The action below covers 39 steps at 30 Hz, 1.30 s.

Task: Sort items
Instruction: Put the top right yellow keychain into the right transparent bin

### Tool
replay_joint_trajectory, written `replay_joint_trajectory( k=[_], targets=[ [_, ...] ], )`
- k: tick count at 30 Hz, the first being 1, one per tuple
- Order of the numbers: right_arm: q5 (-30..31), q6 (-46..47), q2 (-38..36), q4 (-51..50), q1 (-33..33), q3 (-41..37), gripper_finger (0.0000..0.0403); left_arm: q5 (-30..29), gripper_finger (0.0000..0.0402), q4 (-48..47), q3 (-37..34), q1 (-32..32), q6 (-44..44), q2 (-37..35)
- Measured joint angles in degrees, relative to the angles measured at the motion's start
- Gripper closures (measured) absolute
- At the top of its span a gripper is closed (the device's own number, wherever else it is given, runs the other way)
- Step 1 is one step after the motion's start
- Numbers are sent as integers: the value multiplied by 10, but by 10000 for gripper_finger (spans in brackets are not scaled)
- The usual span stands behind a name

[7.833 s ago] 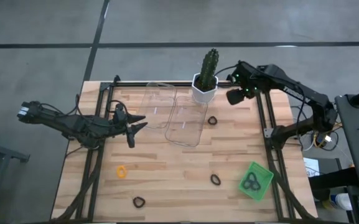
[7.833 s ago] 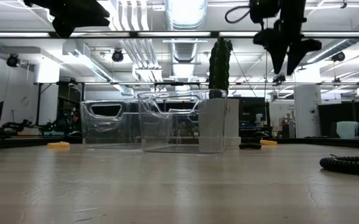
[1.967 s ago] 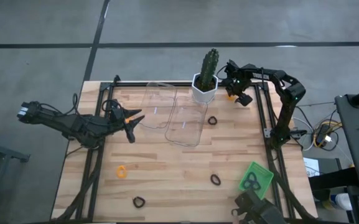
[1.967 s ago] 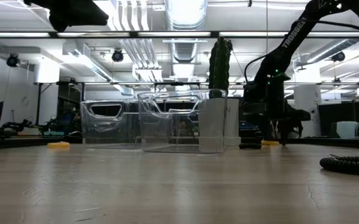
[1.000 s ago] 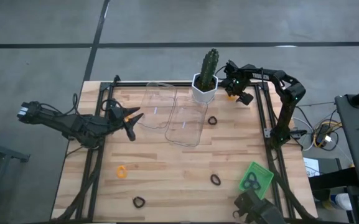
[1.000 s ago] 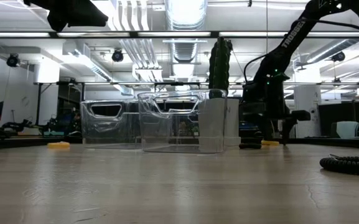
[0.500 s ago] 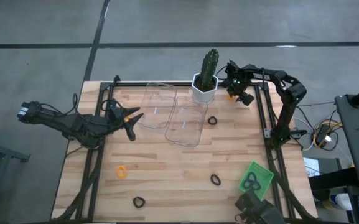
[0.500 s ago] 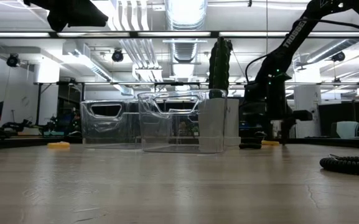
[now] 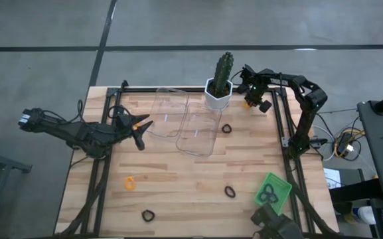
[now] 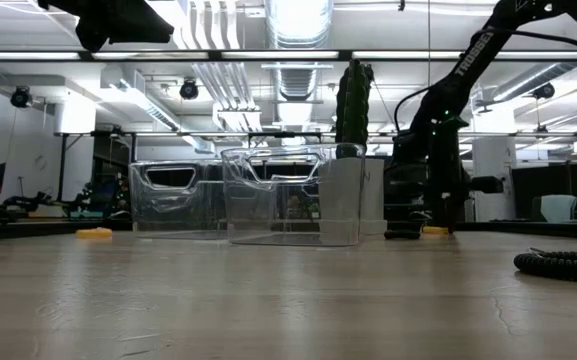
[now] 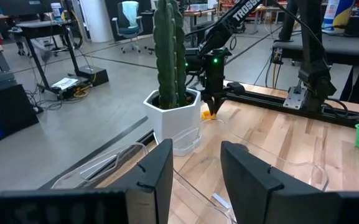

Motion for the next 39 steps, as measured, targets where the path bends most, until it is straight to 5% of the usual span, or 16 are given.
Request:
replay_joint_trajectory(
  k=[10,24,39],
  targets=[
    [51,33,-80,-17,0,-3,376,0,273,0,0,0,-1,0],
    [141,64,-285,-14,8,-1,375,9,273,0,0,0,3,-6],
    [245,63,-468,-12,143,0,375,15,273,0,0,1,4,-12]
  ],
)
